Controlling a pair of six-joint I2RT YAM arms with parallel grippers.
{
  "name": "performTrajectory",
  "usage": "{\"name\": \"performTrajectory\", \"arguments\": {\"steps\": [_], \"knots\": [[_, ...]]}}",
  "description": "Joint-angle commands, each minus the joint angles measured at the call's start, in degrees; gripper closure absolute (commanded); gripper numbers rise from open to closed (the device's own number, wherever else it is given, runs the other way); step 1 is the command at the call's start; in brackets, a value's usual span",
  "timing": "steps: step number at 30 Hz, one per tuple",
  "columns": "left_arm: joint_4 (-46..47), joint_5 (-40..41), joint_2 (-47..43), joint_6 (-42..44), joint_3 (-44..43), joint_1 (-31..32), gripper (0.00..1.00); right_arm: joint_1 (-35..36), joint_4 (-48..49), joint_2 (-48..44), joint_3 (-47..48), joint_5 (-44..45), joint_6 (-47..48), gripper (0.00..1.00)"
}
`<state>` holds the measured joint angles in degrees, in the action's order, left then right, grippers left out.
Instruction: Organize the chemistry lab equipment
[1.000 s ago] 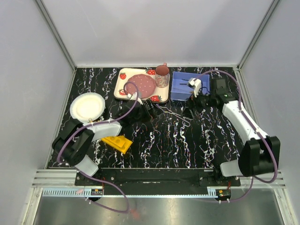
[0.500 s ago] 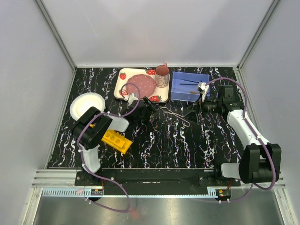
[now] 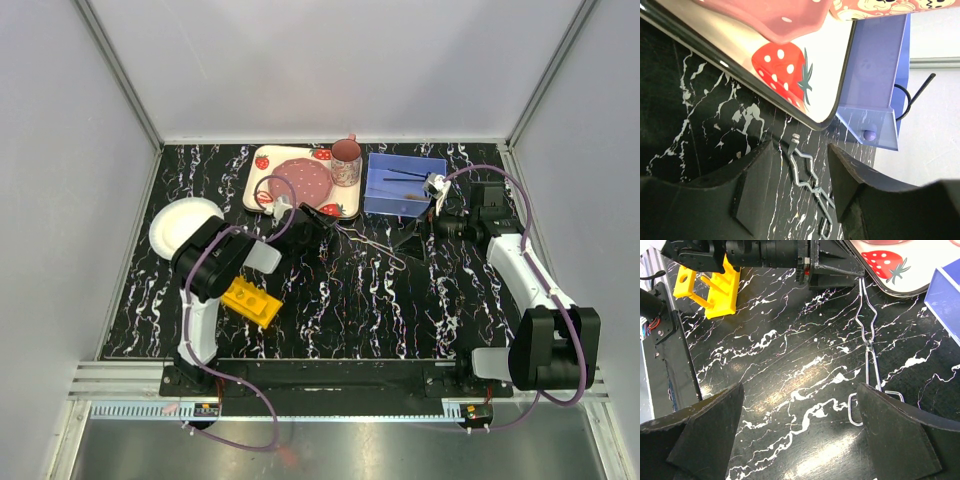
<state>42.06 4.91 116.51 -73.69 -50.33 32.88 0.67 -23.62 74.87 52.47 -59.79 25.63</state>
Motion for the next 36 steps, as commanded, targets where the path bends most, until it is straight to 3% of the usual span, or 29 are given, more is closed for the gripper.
{"name": "performTrajectory", "arguments": {"steps": [1,14,18,24,36], "knots": [[0.6,-1.2,2.5,-2.1,-2.4,-0.5,0.47,-0.3,1.5,-1.0,0.4,-2.9,-0.1,0.0],[-4.1,-2.6,3.8,-2.3,-6.6,-0.6,0.56,-0.4,1.3,-0.9,0.7,-3.7,0.0,0.0],[-4.0,-3.3,4.3,-1.6,-7.3,-0.7,0.65,-2.0,1.0,-0.9,0.8,-3.9,0.0,0.0],[-3.9,-3.6,4.5,-0.7,-7.8,-0.7,0.7,-2.3,0.9,-0.8,0.9,-4.4,-0.1,0.0],[3.0,-7.2,4.6,2.6,-6.8,-0.9,1.0,-2.7,0.4,-1.0,0.9,-4.6,0.5,0.0]]}}
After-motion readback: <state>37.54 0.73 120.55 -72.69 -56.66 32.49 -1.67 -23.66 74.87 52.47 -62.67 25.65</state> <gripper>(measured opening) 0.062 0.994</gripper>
